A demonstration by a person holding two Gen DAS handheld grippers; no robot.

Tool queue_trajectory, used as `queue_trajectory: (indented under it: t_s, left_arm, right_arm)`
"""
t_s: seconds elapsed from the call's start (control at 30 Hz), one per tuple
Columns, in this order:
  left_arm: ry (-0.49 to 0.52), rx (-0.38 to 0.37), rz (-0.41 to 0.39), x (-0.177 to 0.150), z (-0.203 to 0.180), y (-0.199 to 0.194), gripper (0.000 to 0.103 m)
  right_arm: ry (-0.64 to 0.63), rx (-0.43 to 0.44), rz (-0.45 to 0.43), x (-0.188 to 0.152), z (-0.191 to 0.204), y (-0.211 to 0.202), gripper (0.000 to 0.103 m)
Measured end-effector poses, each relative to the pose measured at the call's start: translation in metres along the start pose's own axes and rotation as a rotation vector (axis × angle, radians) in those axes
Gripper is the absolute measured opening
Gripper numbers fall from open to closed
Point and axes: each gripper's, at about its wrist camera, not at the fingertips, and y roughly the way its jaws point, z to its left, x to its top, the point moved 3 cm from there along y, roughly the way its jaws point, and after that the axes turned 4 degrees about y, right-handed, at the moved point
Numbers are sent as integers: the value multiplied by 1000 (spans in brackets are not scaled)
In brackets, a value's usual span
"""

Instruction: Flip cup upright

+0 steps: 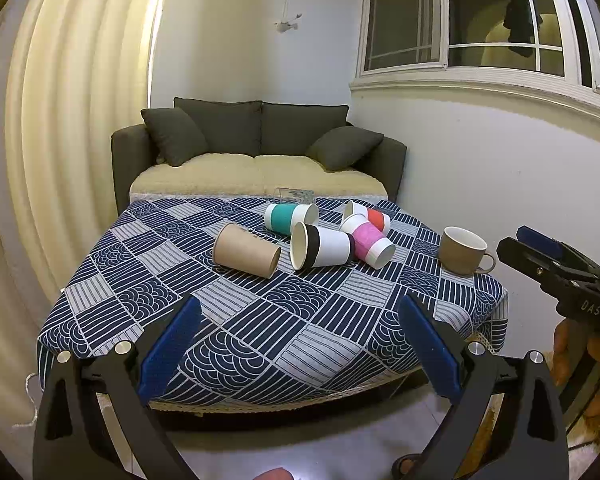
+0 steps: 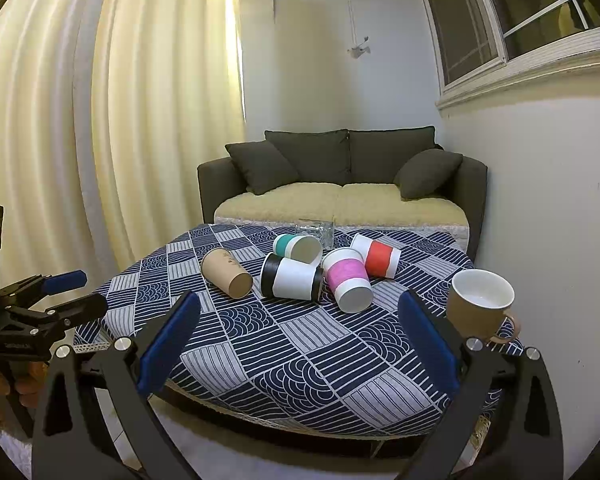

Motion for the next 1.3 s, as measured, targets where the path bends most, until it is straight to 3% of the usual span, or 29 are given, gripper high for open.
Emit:
queue_trajectory:
  t_s: [0.97, 1.13, 1.3]
  left_arm:
    - [12, 3, 19, 0, -3, 3, 96]
    - [15, -22, 44, 2, -4, 9, 96]
    - [-10, -48, 81, 11, 4, 23, 96]
  right_arm:
    - [20, -2, 27, -5, -1, 6, 98]
    - [73, 1, 65, -3, -12, 13, 98]
    - [156, 36, 179, 0, -31, 38, 98]
